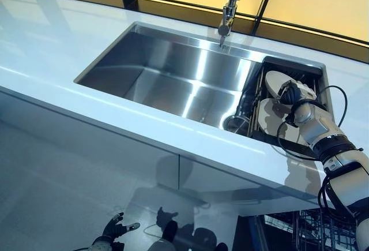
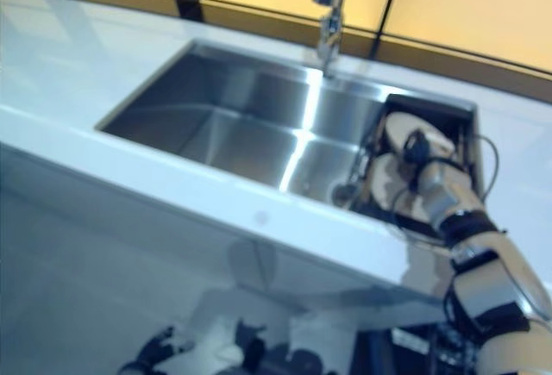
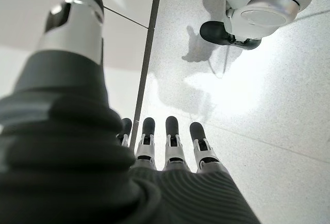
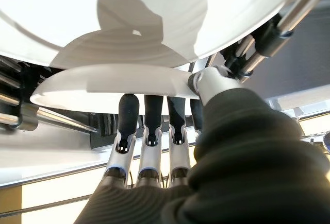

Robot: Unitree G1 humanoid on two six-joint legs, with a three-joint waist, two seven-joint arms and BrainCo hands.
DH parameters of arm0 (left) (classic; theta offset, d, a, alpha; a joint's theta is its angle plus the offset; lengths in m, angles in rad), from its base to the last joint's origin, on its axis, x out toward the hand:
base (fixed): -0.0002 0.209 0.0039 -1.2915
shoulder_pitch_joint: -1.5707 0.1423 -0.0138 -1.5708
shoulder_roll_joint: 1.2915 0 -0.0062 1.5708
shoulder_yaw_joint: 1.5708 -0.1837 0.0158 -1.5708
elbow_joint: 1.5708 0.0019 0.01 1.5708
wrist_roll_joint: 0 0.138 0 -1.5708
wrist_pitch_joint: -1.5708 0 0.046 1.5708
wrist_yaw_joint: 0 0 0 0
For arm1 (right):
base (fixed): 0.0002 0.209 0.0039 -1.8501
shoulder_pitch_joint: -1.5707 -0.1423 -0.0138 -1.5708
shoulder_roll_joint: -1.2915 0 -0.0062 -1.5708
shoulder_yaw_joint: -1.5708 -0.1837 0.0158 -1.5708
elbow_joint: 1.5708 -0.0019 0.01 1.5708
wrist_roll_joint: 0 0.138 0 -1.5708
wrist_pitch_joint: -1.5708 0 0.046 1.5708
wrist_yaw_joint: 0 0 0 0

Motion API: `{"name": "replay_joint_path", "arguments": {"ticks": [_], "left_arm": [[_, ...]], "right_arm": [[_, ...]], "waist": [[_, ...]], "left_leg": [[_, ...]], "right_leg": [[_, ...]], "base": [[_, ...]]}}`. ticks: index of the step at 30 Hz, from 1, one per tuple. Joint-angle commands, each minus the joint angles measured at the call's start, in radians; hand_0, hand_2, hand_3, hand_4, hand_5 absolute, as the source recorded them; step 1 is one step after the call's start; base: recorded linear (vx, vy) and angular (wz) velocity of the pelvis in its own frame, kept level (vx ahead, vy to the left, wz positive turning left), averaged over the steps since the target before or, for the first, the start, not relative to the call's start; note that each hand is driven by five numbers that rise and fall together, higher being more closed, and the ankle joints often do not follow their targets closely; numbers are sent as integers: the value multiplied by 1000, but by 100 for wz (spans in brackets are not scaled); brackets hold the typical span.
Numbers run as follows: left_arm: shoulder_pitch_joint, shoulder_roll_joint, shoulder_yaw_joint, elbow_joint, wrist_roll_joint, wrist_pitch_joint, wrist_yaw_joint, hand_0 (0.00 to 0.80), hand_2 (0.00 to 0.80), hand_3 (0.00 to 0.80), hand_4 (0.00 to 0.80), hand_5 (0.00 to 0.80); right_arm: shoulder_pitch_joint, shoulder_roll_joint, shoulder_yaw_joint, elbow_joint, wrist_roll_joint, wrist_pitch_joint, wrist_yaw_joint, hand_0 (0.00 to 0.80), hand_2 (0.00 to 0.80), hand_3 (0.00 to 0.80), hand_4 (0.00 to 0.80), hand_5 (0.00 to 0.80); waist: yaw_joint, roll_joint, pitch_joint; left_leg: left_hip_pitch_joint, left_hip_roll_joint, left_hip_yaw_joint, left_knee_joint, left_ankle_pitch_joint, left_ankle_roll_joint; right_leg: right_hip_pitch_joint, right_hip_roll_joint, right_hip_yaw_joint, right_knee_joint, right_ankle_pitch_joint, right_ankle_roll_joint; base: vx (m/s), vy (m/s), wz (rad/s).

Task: Take plates into dishwasher

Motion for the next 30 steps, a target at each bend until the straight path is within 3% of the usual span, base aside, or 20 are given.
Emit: {"name": "replay_joint_path", "arguments": {"ticks": [1, 30], "left_arm": [[-14, 48, -47, -20, -15, -40, 1, 0, 0, 0, 0, 0], [-37, 45, -50, -24, -26, -43, 10, 0, 0, 0, 0, 0]], "right_arm": [[-79, -75, 78, -13, -49, -2, -29, 0, 0, 0, 0, 0], [-84, -55, 76, 20, -51, 3, -26, 0, 0, 0, 0, 0]], "waist": [[12, -7, -29], [12, -8, -11]], "left_leg": [[-22, 26, 26, -24, 37, 21], [-38, 23, 32, -26, 36, 24]], "right_leg": [[-26, -70, 21, 180, -34, 48], [-47, -72, 23, 179, -23, 50]], "base": [[-39, -12, -1], [-8, -1, 0]]}}
